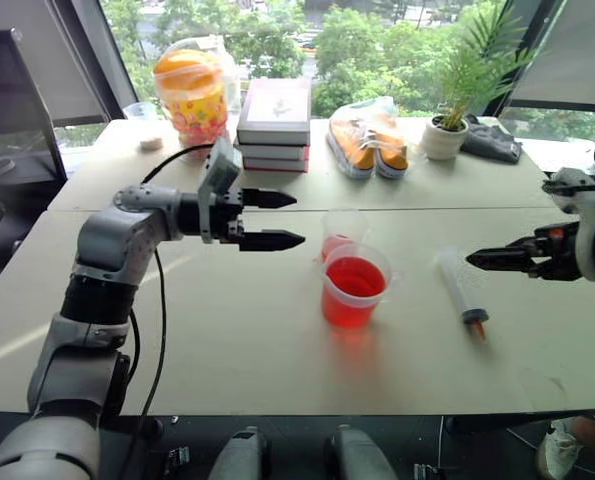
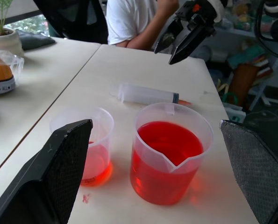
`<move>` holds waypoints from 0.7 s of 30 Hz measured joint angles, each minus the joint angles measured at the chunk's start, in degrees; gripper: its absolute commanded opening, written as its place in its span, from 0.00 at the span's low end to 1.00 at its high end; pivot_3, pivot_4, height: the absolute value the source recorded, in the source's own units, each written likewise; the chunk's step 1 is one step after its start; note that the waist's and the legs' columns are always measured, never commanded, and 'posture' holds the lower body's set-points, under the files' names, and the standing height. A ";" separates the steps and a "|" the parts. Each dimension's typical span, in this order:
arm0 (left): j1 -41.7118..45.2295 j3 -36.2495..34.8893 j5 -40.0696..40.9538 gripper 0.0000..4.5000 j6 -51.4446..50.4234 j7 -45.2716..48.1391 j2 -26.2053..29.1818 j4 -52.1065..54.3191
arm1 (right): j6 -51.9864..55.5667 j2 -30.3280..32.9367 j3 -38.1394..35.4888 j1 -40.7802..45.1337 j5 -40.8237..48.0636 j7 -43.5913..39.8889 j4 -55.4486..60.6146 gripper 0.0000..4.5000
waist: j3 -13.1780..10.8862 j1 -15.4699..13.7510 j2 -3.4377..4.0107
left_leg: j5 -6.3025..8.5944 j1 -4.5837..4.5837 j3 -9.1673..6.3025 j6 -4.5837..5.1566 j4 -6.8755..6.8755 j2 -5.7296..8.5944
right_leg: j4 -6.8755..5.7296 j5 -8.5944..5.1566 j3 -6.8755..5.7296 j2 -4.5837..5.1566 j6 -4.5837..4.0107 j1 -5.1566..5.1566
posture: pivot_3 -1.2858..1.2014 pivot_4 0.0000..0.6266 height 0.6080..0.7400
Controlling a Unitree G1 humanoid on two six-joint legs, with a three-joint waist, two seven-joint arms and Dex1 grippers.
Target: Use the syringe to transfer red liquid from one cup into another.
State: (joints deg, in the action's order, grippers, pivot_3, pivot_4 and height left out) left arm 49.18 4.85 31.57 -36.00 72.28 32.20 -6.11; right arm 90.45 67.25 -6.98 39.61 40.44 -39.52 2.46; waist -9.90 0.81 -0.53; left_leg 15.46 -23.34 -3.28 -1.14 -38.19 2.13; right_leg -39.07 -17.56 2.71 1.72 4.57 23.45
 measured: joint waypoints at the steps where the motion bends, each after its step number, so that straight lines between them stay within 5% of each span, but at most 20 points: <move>1: 0.01 0.17 -0.23 1.00 0.42 0.15 -0.20 -0.37 | 0.52 -0.98 2.87 2.33 -1.05 0.21 -3.07 0.99 | 0.00 -0.01 0.00 | 0.00 -0.05 0.00 0.00 0.03 0.00 | 0.00 0.00 0.00 0.00 0.00 0.08 | 0.52 0.24 1.00; 11: -2.19 0.47 -1.06 1.00 1.86 -0.17 -0.92 -0.42 | -9.35 -8.15 29.57 17.03 -15.35 -6.50 -27.91 0.99 | 0.00 0.31 0.00 | 0.00 -0.18 0.09 0.00 0.04 0.01 | 0.00 0.00 0.06 -0.01 0.01 0.24 | 0.52 0.24 1.00; 21: -4.65 -0.35 -1.05 1.00 1.91 -1.65 -0.08 1.60 | -20.66 -16.22 37.38 23.07 -27.04 -15.88 -44.54 0.94 | 0.01 0.14 -0.02 | 0.00 -0.14 0.07 0.00 -0.02 0.02 | -0.03 0.00 0.02 -0.02 0.01 0.19 | 0.52 0.24 1.00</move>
State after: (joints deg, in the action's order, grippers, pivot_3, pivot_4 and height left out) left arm 44.53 4.50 30.52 -34.10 70.63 32.12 -4.50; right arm 69.79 51.03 30.39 62.67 13.40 -55.40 -42.08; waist -9.89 0.95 -0.54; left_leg 15.46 -23.48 -3.21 -1.14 -38.21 2.14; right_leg -39.10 -17.56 2.73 1.70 4.58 23.64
